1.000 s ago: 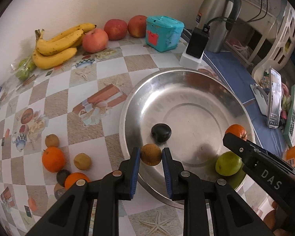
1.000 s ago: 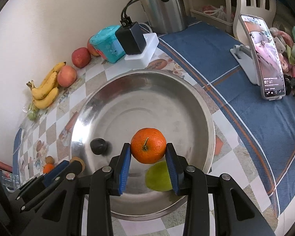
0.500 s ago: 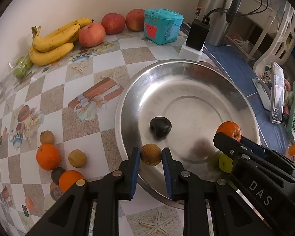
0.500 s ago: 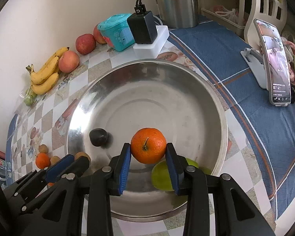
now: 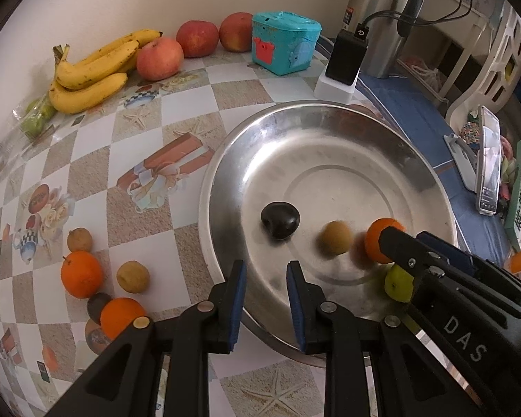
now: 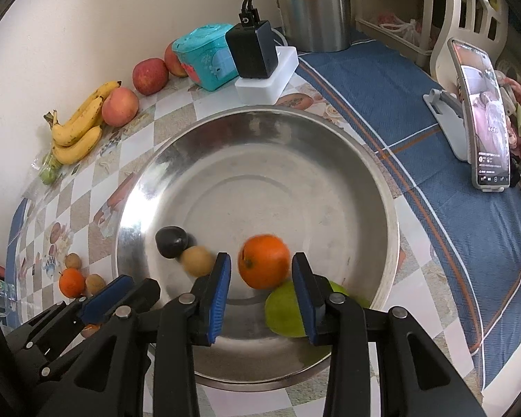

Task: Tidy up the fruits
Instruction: 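Open both tools to drop the kiwi and orange into the steel bowl, then lift both open tools away from the steel bowl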

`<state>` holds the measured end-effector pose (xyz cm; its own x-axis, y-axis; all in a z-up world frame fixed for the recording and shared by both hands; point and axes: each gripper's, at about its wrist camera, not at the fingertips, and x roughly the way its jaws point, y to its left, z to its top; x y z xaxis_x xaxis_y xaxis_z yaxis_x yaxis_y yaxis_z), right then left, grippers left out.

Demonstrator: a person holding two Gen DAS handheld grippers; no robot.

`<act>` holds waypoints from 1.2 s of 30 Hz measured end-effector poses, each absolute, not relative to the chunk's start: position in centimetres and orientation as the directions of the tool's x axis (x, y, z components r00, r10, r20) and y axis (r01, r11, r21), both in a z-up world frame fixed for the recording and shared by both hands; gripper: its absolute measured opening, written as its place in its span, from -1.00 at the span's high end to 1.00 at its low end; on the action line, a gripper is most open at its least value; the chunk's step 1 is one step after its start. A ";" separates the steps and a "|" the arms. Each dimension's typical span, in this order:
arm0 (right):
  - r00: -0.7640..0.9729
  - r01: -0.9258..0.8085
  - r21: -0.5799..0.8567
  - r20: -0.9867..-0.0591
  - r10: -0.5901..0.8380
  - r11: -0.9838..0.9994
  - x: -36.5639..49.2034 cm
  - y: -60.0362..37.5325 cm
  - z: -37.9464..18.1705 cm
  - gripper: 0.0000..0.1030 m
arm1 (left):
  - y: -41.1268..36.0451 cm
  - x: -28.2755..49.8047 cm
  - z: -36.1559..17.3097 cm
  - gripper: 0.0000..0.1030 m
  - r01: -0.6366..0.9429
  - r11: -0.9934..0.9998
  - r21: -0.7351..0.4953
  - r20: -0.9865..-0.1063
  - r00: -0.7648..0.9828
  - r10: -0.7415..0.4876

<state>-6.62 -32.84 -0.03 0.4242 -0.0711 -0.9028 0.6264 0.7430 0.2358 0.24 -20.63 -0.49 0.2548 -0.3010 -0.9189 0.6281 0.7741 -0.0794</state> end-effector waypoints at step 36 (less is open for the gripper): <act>0.401 0.517 0.160 -0.913 -0.072 0.841 -6.6 -28.7 3.3 0.05 | -11.9 3.6 2.3 0.22 0.326 0.941 -0.089 -0.932 0.306 -0.194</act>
